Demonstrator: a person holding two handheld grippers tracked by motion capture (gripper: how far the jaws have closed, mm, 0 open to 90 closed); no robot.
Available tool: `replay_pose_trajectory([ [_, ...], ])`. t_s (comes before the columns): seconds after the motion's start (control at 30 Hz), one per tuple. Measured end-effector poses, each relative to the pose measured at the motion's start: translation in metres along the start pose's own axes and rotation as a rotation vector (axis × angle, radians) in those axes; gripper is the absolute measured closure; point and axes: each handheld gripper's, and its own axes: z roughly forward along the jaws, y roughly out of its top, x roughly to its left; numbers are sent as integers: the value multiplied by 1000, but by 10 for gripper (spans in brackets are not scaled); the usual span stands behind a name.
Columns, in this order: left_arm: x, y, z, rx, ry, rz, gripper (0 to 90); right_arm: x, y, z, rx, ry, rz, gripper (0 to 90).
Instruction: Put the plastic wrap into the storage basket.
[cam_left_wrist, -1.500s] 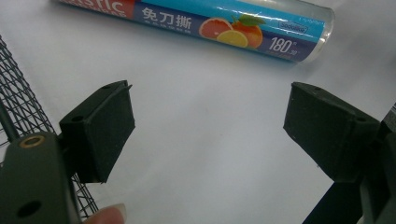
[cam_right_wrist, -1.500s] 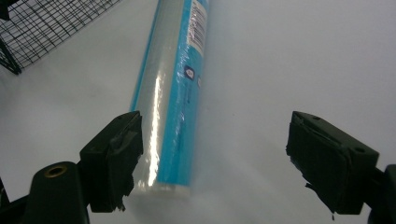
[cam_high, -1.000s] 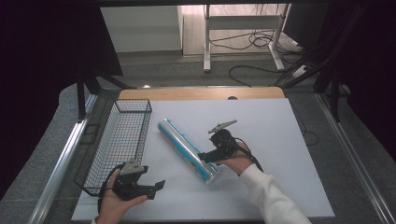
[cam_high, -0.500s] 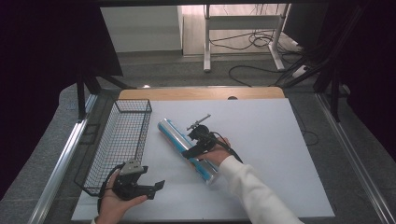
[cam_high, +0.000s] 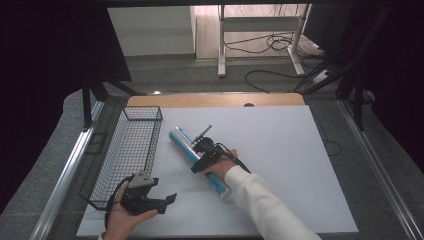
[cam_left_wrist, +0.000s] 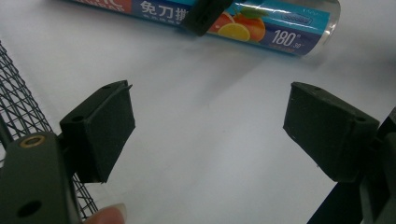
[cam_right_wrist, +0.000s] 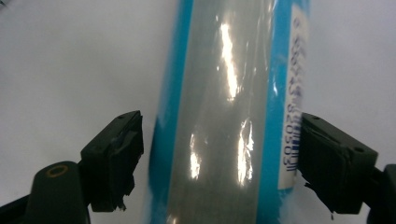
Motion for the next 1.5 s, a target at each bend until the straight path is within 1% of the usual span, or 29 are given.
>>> replay_pose_trajectory([
  [0.1,0,0,0,-2,-1,2,162,-1,0,6,23,4,8,247],
  [0.13,0,0,0,-1,-2,3,162,-2,0,6,19,5,6,273],
  [0.2,0,0,1,-2,-1,2,162,-2,2,5,26,9,15,292],
  [0.33,0,0,0,-3,0,0,162,-6,4,4,38,35,65,306],
  [0.43,0,0,0,-5,0,0,162,-11,4,2,33,61,110,317],
  [0.5,0,0,0,-5,-1,0,162,-12,3,2,29,67,112,319],
  [0.57,1,0,0,-3,-1,-2,162,-16,1,-1,15,91,128,320],
  [0.63,1,0,0,-3,0,-2,162,-19,0,-3,17,112,146,320],
  [0.7,1,0,0,-7,0,-2,162,-20,-1,-5,10,114,152,320],
  [0.77,1,1,-1,-12,0,-6,162,-22,-4,-12,-14,108,166,320],
  [0.87,1,1,-1,-20,-6,-16,163,-27,-8,-24,-53,132,187,320],
  [0.93,1,2,-1,-25,-11,-19,162,-27,-9,-27,-59,135,190,320],
  [0.97,1,2,-1,-31,-15,-29,162,-27,-11,-31,-75,141,197,320],
  [1.03,2,4,-2,-45,-31,-50,162,-28,-20,-45,-116,158,209,320],
  [1.07,3,5,-2,-58,-47,-70,162,-28,-23,-49,-125,165,211,320],
  [1.13,4,6,-3,-68,-61,-85,162,-29,-28,-56,-144,176,218,320],
  [1.17,4,6,-3,-68,-61,-85,162,-29,-28,-56,-144,176,218,320],
  [1.2,4,7,-3,-71,-68,-91,162,-30,-32,-60,-152,182,221,320],
  [1.23,4,7,-2,-71,-71,-93,162,-30,-36,-64,-159,187,222,320],
  [1.27,4,8,-2,-69,-77,-93,162,-31,-45,-70,-182,197,230,320],
  [1.33,4,8,-1,-69,-79,-96,162,-31,-48,-72,-190,202,234,320],
  [1.43,3,10,1,-68,-89,-101,162,-33,-60,-80,-224,218,246,320],
  [1.47,3,12,2,-70,-96,-103,162,-33,-68,-84,-241,230,258,320],
  [1.5,2,13,2,-73,-103,-108,162,-33,-68,-84,-241,230,258,320],
])
